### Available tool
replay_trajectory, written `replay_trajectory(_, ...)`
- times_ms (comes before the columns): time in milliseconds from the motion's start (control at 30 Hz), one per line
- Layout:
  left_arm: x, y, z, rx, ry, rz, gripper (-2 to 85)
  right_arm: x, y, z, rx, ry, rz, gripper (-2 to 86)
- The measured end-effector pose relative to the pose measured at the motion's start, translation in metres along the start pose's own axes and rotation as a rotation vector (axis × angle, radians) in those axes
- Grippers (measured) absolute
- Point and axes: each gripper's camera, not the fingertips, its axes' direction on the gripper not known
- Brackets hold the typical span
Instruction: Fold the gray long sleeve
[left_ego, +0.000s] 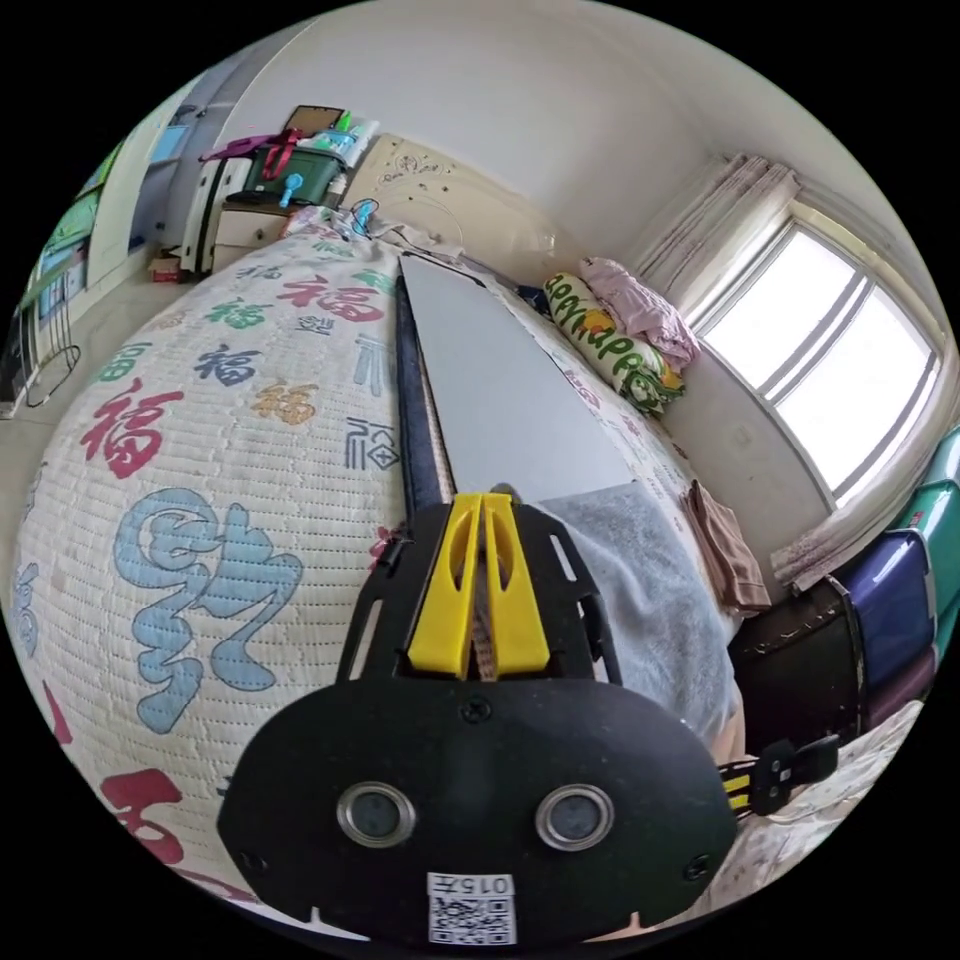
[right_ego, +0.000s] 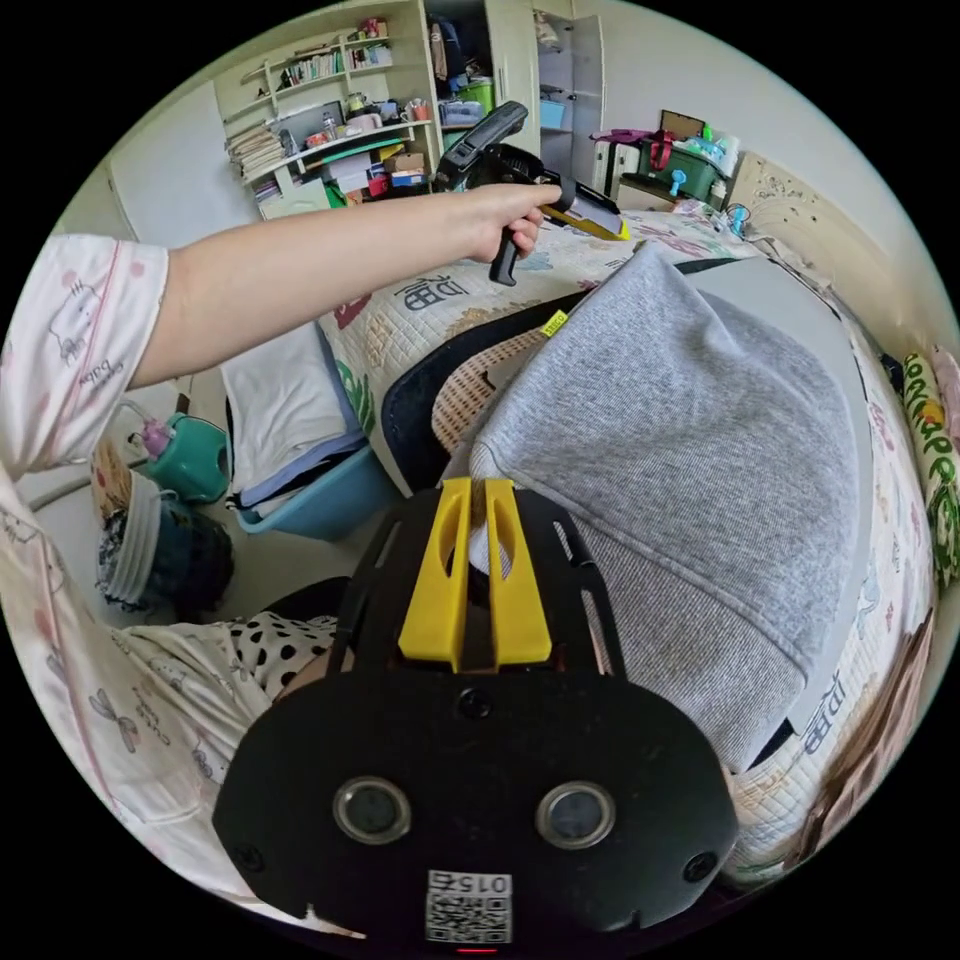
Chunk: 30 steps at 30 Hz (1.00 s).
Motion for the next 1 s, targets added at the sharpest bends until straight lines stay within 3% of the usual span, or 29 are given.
replay_trajectory(133,-0.005,0.024,0.011,0.023,0.118,-0.042,0.8,0.020,0.008,0.004,0.005,-0.039,0.020,2.6)
replay_trajectory(267,0.009,0.034,0.051,-0.048,0.217,-0.070,13.1,0.043,0.012,0.016,-0.005,-0.058,0.049,2.9)
replay_trajectory(367,0.032,0.043,0.089,-0.107,0.100,-0.040,7.5,0.056,0.009,0.015,-0.004,-0.081,0.059,2.7)
replay_trajectory(500,0.035,0.060,0.092,-0.068,0.110,-0.035,5.3,0.064,0.003,0.007,0.009,-0.123,0.014,1.7)
replay_trajectory(700,0.035,0.095,0.132,-0.096,-0.019,-0.003,5.4,0.075,-0.028,0.046,-0.076,-0.117,-0.028,2.2)
replay_trajectory(833,0.025,0.111,0.145,-0.091,0.032,-0.072,7.2,0.073,-0.055,0.037,-0.096,-0.109,-0.034,4.8)
replay_trajectory(933,0.007,0.131,0.137,-0.029,0.111,-0.135,10.1,0.089,-0.074,0.003,-0.061,-0.267,0.009,6.4)
replay_trajectory(1000,-0.003,0.148,0.127,0.030,0.135,-0.155,11.7,0.118,-0.086,-0.045,0.051,-0.483,0.018,7.0)
